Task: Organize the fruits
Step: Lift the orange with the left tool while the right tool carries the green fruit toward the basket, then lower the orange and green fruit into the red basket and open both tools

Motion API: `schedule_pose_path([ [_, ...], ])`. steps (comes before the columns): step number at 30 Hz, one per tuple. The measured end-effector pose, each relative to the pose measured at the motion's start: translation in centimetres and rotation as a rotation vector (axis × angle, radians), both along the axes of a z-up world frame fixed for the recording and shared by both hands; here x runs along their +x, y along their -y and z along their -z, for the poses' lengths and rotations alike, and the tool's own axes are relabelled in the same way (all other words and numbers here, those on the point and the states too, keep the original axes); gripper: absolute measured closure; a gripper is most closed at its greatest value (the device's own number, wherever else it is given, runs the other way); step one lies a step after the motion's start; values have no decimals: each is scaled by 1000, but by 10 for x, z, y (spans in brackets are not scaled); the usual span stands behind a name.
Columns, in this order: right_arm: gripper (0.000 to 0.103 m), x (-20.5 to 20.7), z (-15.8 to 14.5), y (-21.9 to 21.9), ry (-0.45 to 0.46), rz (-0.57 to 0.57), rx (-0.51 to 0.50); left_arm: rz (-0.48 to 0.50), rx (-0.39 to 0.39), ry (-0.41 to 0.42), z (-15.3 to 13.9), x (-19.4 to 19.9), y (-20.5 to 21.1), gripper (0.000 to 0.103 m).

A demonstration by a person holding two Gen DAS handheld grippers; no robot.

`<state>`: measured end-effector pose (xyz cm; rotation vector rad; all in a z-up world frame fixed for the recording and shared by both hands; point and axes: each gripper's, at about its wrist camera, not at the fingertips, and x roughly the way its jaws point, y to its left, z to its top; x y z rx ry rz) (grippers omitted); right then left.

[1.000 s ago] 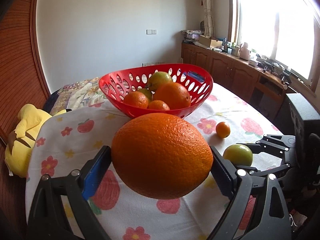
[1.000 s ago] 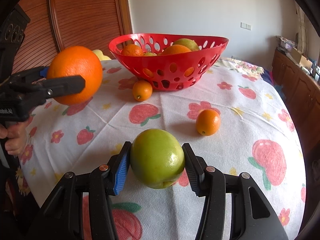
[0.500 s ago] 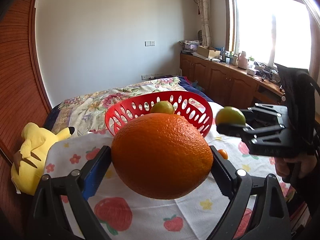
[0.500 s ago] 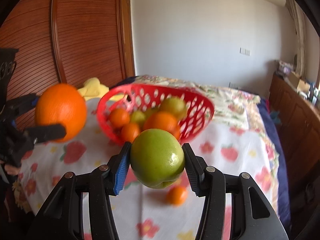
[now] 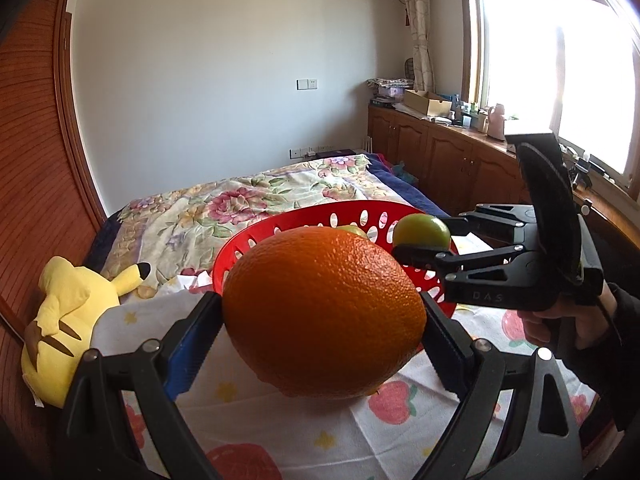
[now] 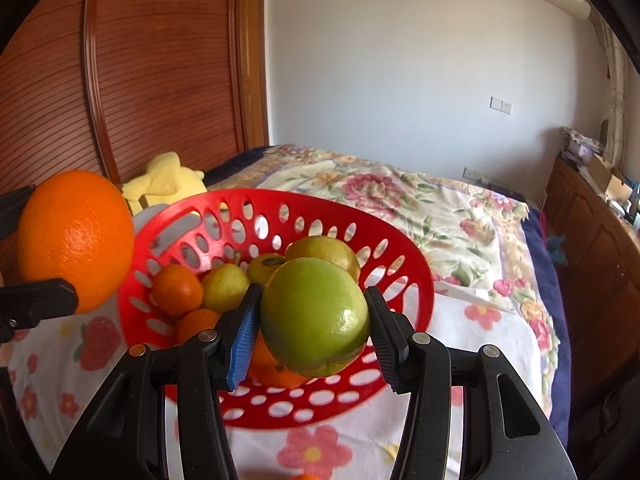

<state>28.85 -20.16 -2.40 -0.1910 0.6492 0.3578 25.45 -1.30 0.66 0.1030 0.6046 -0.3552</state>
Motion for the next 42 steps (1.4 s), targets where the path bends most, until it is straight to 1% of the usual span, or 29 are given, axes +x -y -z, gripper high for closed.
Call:
schedule_pose_path([
  [9, 51, 12, 16, -2, -20, -24, -15, -9, 10, -13, 8, 27, 8, 9],
  [11, 50, 13, 14, -1, -7, -18, -12, -7, 15, -13, 10, 32, 10, 9],
  [13, 42, 14, 11, 1, 2, -18, 8, -5, 17, -14, 11, 38, 12, 9],
  [14, 41, 14, 9, 3, 2, -19, 25, -4, 18, -15, 11, 40, 13, 9],
  [16, 41, 13, 5, 7, 4, -25, 46, -1, 25, -16, 12, 46, 16, 9],
  [21, 41, 8, -1, 9, 27, -24, 48, -2, 49, -13, 14, 61, 23, 9],
  [27, 40, 1, -8, 11, 48, -22, 53, -21, 70, -47, 27, 77, 26, 9],
  [30, 40, -2, -7, 11, 49, -22, 48, -25, 77, -64, 32, 80, 28, 9],
  [37, 38, -5, -2, 7, 49, -20, 37, -23, 106, -60, 37, 82, 37, 9],
  [38, 38, -6, -1, 7, 48, -19, 37, -24, 109, -61, 38, 84, 38, 11],
  [40, 38, -7, 0, 7, 45, -18, 40, -27, 122, -39, 38, 84, 42, 14],
  [42, 38, -10, 2, 8, 43, -18, 42, -29, 133, -22, 36, 85, 43, 14],
])
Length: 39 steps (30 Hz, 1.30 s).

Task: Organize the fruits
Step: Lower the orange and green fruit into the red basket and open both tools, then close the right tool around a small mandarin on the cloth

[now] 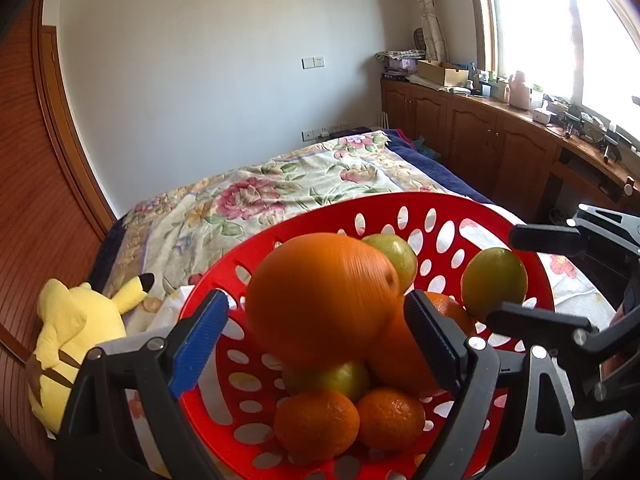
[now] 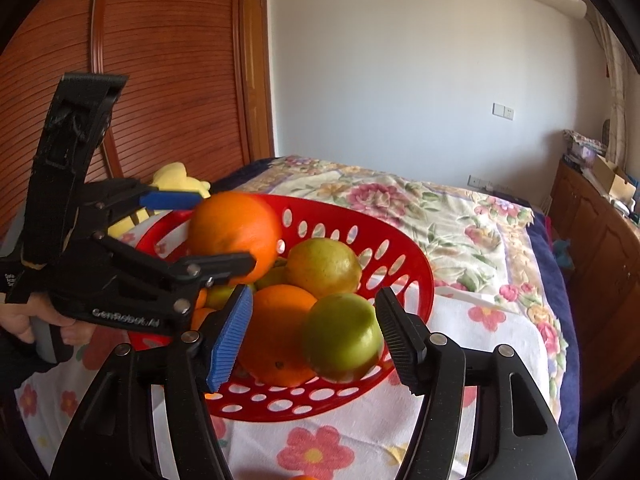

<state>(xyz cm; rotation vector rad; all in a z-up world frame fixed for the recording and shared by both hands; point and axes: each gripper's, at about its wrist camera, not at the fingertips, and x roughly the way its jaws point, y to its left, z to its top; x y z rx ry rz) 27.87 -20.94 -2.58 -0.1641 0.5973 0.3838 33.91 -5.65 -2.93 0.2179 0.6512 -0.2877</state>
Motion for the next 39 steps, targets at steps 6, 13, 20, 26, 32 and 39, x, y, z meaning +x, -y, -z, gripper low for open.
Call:
schedule_pose_path([
  [6, 37, -4, 3, 2, -9, 2, -1, -4, -1, -23, 6, 2, -4, 15],
  [13, 37, -16, 0, 4, -3, 6, 14, 0, -38, 6, 0, -21, -9, 15],
  [20, 37, -37, -8, 12, 3, 25, 38, 14, -119, 61, -14, -60, -21, 15],
  [26, 37, -60, -5, 23, -18, 75, 46, 5, -150, 85, -8, -90, -33, 15],
  [32, 37, -79, 5, 35, -44, 121, 64, 9, -169, 74, 7, -111, -39, 15],
  [39, 39, -89, 25, 37, -96, 150, 61, -1, -180, 37, 30, -115, -36, 15],
])
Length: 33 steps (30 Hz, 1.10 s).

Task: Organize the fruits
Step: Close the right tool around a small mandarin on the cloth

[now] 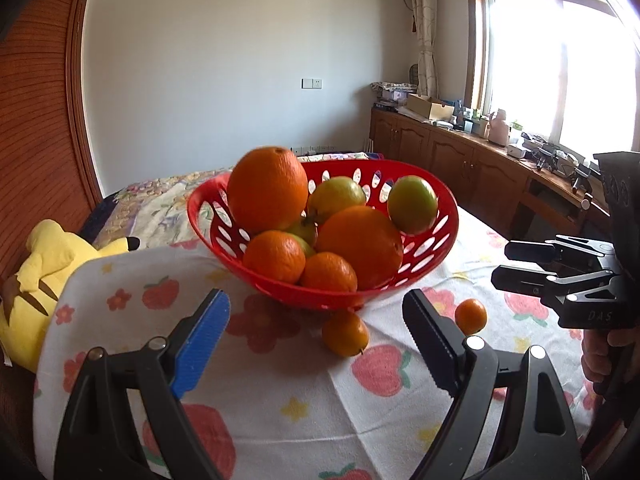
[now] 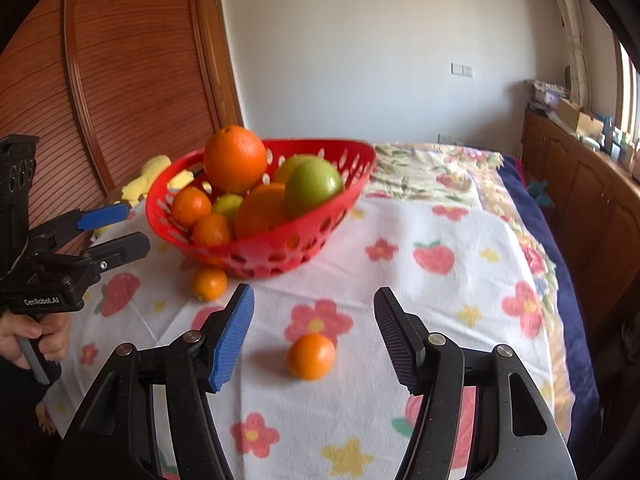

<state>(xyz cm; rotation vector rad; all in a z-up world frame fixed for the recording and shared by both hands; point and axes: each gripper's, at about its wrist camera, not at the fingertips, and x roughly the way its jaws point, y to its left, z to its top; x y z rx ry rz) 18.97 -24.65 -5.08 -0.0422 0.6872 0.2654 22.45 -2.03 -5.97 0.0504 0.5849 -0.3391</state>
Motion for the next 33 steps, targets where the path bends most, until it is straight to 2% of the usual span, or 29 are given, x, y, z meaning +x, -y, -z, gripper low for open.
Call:
schedule_pose_path([
  [2, 39, -1, 6, -3, -15, 0, -12, -13, 15, 7, 5, 0, 1, 15],
  [10, 51, 7, 32, -10, -86, -9, -63, 0, 18, -15, 19, 5, 6, 15],
  [18, 56, 14, 48, -6, -148, -6, -69, 12, 27, -30, 26, 5, 7, 15],
  [22, 69, 15, 50, -8, -164, -18, -65, 19, 40, -33, 27, 5, 10, 15],
  [28, 69, 14, 52, -11, -161, -20, -76, 36, 60, -59, 28, 5, 18, 15],
  [33, 69, 13, 52, -12, -160, -17, -74, 29, 92, -99, 32, 11, 24, 30],
])
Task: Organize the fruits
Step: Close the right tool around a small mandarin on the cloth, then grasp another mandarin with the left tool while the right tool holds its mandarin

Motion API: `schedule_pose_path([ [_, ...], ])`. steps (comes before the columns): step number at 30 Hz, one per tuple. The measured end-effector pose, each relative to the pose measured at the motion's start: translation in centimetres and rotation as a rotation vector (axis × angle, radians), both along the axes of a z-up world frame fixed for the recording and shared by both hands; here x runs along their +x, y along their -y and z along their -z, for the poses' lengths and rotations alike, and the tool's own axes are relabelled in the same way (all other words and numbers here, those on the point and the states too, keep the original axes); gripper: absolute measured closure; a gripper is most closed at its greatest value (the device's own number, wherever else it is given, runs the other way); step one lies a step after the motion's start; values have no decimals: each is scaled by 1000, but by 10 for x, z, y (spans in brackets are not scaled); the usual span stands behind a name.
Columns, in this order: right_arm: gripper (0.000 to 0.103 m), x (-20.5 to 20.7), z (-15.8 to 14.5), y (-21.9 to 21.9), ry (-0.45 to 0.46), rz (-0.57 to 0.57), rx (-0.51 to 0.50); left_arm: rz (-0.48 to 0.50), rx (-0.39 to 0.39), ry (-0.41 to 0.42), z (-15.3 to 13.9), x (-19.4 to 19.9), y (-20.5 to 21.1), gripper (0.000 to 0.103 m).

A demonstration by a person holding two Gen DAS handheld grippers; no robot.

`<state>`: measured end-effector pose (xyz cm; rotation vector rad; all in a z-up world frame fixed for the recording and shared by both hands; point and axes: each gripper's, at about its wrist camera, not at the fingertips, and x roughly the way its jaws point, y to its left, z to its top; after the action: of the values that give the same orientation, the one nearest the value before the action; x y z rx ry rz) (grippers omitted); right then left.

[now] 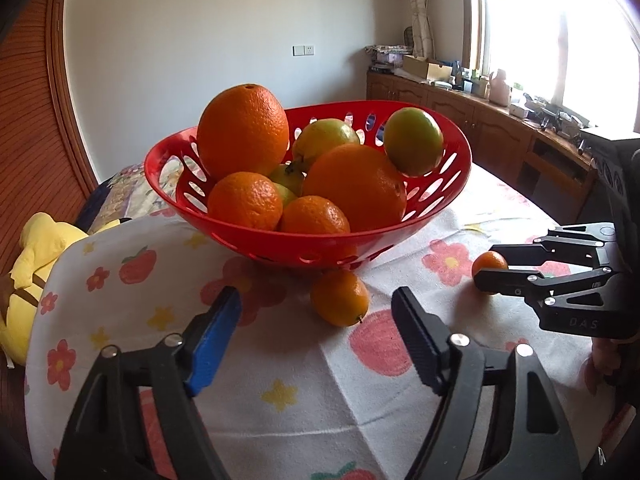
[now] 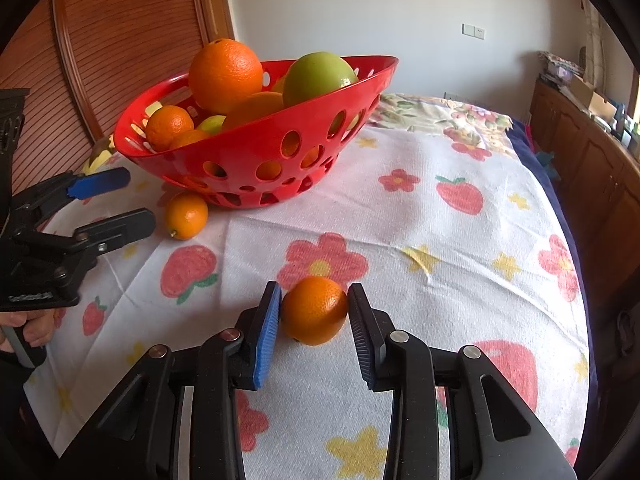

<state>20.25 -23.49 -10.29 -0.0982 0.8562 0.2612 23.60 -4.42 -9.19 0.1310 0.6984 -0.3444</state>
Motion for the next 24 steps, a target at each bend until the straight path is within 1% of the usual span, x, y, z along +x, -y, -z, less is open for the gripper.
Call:
schedule_pose_path([
  [2, 69, 1, 0, -1, 0, 1, -1, 6, -1, -22, 3, 3, 2, 42],
  [3, 69, 1, 0, -1, -1, 1, -1, 10, -3, -31, 4, 4, 2, 43],
  [5, 69, 1, 0, -1, 0, 1, -1, 17, -9, -46, 6, 6, 4, 45],
  [11, 69, 1, -1, 0, 0, 0, -2, 33, -34, -96, 8, 15, 8, 45],
  [14, 69, 1, -1, 0, -1, 0, 0, 40, -20, -120, 11, 20, 12, 45],
  [18, 69, 1, -1, 0, 0, 0, 0, 43, 9, -132, 16, 22, 18, 45],
  [19, 69, 1, -1, 0, -1, 0, 0, 40, 10, -135, 17, 23, 18, 47],
  [21, 69, 1, -1, 0, 0, 0, -1, 42, 6, -143, 18, 26, 18, 56],
  [22, 69, 1, -1, 0, 0, 0, -1, 44, 3, -150, 18, 26, 17, 65],
  [23, 69, 1, -1, 0, 0, 0, -3, 45, -1, -152, 19, 26, 17, 67],
  [24, 69, 1, -1, 0, 1, 0, -4, 46, -1, -151, 18, 25, 16, 67],
])
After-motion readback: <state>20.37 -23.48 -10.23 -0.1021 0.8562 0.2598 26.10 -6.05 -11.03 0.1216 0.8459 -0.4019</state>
